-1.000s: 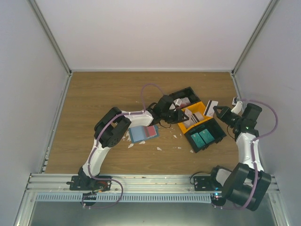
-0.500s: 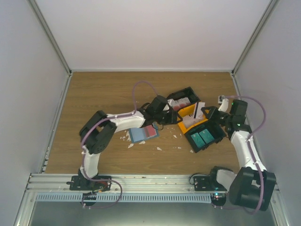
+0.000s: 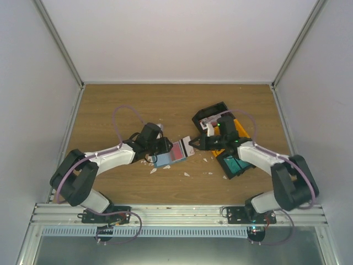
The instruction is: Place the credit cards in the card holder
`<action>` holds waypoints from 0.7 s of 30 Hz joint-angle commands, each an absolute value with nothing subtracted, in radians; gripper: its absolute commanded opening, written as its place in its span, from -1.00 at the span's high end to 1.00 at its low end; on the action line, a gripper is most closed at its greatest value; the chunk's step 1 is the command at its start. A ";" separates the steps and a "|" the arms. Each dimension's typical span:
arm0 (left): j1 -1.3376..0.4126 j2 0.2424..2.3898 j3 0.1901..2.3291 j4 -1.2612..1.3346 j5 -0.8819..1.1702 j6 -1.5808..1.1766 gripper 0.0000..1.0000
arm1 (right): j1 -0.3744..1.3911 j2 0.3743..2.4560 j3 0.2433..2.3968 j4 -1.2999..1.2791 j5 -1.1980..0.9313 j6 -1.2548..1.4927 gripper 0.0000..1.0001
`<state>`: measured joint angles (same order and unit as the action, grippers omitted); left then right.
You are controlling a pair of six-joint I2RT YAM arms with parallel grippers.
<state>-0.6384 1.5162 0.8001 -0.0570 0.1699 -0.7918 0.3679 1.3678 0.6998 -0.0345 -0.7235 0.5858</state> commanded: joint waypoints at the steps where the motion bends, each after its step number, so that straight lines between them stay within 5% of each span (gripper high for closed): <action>1: -0.600 1.455 0.714 -0.069 0.139 -0.776 0.37 | 0.466 1.527 0.758 0.116 -0.722 0.642 0.99; 7: -0.535 1.438 0.620 -0.038 0.194 -0.764 0.52 | 0.533 1.700 0.845 0.177 -0.735 0.661 0.99; 21: -0.523 1.411 0.556 -0.092 0.119 -0.730 0.52 | 0.566 1.893 0.891 0.255 -0.708 0.736 0.99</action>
